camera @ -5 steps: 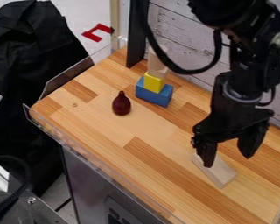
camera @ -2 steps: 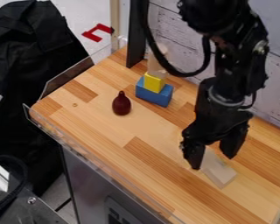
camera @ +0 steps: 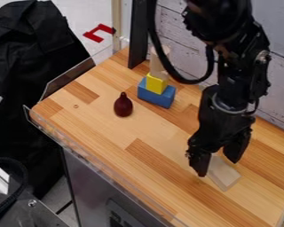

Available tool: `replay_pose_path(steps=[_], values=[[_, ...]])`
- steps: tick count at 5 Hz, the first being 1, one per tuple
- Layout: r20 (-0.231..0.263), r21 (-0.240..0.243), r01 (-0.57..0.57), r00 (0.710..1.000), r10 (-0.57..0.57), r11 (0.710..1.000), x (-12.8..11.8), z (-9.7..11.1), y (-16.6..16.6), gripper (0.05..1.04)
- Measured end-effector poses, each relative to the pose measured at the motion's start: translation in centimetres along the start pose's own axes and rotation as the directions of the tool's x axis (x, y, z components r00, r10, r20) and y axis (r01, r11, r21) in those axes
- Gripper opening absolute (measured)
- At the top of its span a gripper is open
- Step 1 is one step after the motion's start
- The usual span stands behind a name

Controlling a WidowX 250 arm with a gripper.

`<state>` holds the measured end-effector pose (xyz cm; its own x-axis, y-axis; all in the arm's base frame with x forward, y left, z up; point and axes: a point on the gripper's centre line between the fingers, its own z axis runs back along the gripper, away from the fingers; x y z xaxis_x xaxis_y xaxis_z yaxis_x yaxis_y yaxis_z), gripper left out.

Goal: Put the rectangular block on top of the cylinder

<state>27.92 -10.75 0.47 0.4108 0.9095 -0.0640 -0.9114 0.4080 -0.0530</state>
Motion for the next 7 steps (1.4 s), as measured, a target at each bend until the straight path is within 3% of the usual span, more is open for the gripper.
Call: replay_pose_path(steps=[2,3,4,5,6,7], values=[[-0.010,0.021,-0.019,1.000,0.019,1.000,0.0,-1.2,0.1,1.001],[-0.022,0.033,-0.042,0.999,0.043,0.999,0.1,-1.9,0.2,0.948],[-0.020,0.020,-0.043,0.999,0.043,0.999,0.2,-2.1,0.2,0.663],[-0.003,0.023,-0.020,1.000,0.021,1.000,0.4,-1.9,1.3,0.560],[0.014,-0.134,0.174,0.985,-0.173,0.976,0.7,2.6,2.5,0.559],[0.127,-0.152,0.179,0.979,-0.160,0.972,1.9,7.4,3.2,0.559]])
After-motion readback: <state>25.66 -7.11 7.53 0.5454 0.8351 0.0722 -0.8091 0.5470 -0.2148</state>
